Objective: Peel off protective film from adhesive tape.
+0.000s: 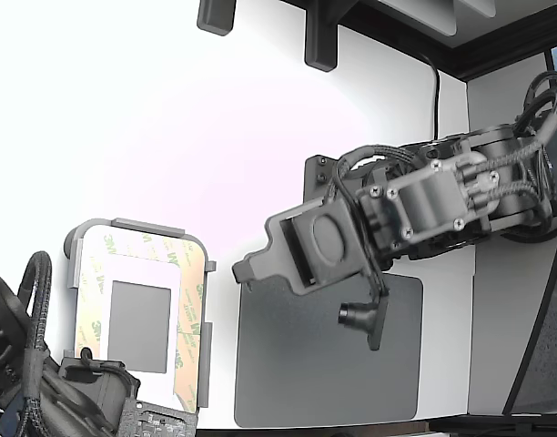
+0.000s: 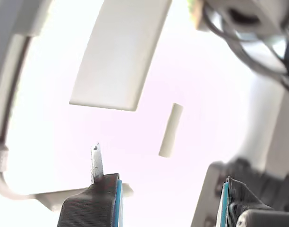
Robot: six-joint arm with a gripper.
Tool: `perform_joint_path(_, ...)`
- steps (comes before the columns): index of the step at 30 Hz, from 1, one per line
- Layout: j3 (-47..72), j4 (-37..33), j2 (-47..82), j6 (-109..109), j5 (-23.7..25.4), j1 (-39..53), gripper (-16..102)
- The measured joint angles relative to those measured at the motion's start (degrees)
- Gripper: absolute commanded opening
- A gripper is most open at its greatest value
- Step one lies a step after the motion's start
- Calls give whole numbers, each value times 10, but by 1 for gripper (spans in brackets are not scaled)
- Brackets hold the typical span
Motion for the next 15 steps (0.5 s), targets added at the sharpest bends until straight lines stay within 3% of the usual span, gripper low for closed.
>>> perform_joint_path(4,34,-80,93,173,-29,-83,100)
perform_joint_path(8,36,-102,169,421,28,-125,100)
perform_joint_path(11,11,-58,188,617,95,-158,100)
perform_joint_path(15,17,43,189,807,117,-204,100)
